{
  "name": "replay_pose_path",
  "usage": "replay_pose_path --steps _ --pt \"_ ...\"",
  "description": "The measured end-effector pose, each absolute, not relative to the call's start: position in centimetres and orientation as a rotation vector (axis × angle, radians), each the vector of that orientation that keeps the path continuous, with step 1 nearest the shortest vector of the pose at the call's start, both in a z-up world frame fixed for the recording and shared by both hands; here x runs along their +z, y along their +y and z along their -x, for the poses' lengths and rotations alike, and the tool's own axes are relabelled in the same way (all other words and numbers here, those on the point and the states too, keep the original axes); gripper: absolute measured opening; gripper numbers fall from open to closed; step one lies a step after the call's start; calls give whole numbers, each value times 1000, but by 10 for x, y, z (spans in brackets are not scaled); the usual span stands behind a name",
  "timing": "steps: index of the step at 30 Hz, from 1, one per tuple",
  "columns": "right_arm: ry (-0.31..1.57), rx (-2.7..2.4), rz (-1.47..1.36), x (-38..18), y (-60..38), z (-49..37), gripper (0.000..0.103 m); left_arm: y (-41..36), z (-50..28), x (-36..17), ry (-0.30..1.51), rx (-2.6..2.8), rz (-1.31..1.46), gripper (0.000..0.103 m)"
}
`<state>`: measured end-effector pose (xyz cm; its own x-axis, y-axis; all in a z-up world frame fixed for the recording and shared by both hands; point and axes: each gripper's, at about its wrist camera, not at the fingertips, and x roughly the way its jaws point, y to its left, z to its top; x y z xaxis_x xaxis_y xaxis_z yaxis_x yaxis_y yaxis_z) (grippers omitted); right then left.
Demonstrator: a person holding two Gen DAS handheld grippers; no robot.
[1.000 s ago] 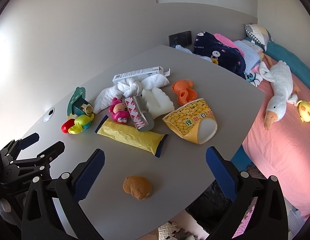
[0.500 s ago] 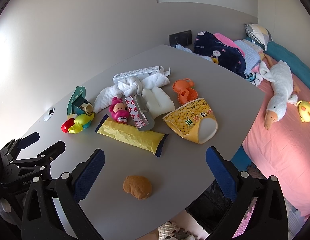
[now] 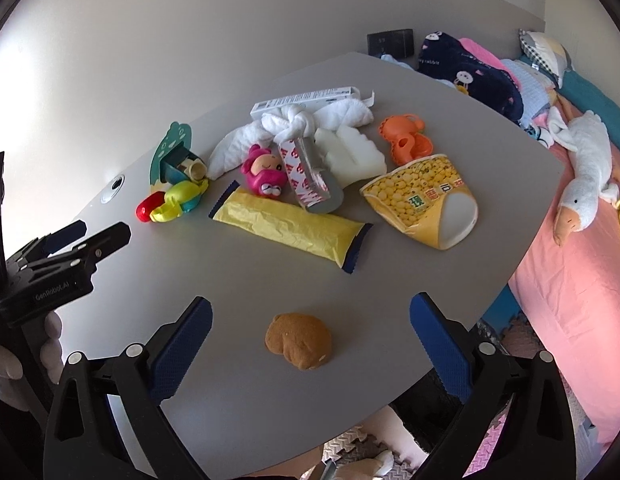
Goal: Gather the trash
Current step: 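Grasp the brown bread roll with the right tool while the left tool grasps the red heart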
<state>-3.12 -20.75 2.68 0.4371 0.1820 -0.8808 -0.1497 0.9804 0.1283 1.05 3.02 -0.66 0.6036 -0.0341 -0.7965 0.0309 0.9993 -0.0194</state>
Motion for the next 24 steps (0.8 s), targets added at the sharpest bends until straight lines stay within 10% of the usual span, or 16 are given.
replay_pose_path --steps 12,24 --pt "1241 244 12 -8 -197 27 43 46 -33 -28 963 -2 -7 97" --pt "1240 261 -24 -10 -194 17 43 69 -66 -43 985 6 -5 89"
